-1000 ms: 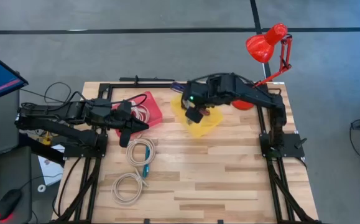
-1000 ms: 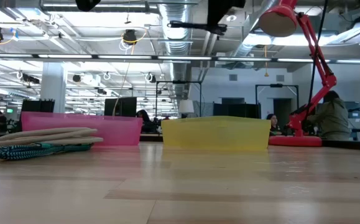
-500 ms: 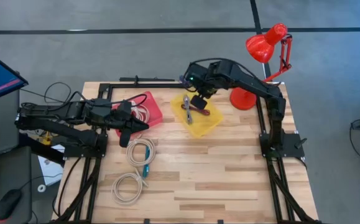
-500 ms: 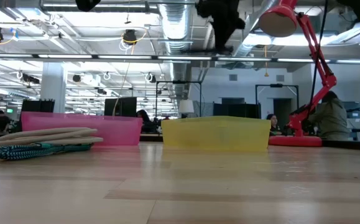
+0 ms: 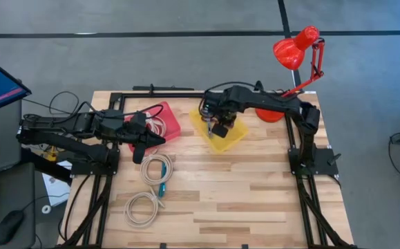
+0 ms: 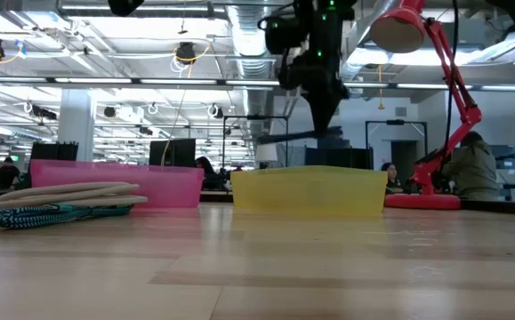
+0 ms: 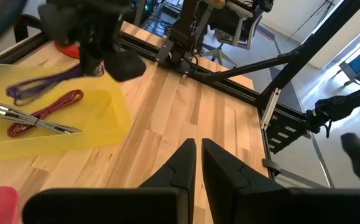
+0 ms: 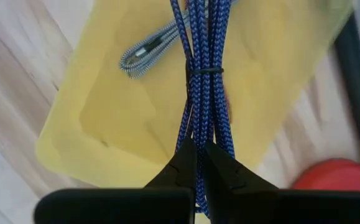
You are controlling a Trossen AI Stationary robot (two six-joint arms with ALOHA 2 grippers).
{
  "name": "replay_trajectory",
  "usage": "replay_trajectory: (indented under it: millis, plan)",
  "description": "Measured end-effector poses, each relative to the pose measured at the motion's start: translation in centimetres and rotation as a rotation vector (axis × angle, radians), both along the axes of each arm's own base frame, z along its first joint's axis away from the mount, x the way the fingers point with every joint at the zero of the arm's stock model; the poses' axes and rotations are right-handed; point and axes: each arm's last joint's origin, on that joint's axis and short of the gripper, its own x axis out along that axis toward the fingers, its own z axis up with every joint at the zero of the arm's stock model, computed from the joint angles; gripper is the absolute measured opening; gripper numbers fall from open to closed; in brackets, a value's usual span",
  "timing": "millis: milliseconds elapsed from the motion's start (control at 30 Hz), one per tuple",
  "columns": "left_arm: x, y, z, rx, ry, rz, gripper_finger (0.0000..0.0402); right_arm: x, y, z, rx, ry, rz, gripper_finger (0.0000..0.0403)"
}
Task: Pick & Place USB Port
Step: Put the blue charger cable into the yellow transparent bin
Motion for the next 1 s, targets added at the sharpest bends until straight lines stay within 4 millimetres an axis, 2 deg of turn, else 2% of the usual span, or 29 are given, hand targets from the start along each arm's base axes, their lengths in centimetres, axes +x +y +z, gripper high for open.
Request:
replay_trajectory:
  millis: [567,800,1000]
  plan:
    - [0.0,0.0,0.0,0.000,0.000,0.000,0.0026,-1.3,-0.1,-6.1,0.130,0.042,-0.015,0.0000]
    - [0.0,0.0,0.0,0.000,0.000,0.000,0.0026,-1.9,-0.3,-7.7,0.162,0.053,-0.026,0.0000]
    - [0.0,0.0,0.0,0.000,0.000,0.000,0.0026,-1.6,-0.4,-8.0,0.151,0.017,-0.025,0.0003]
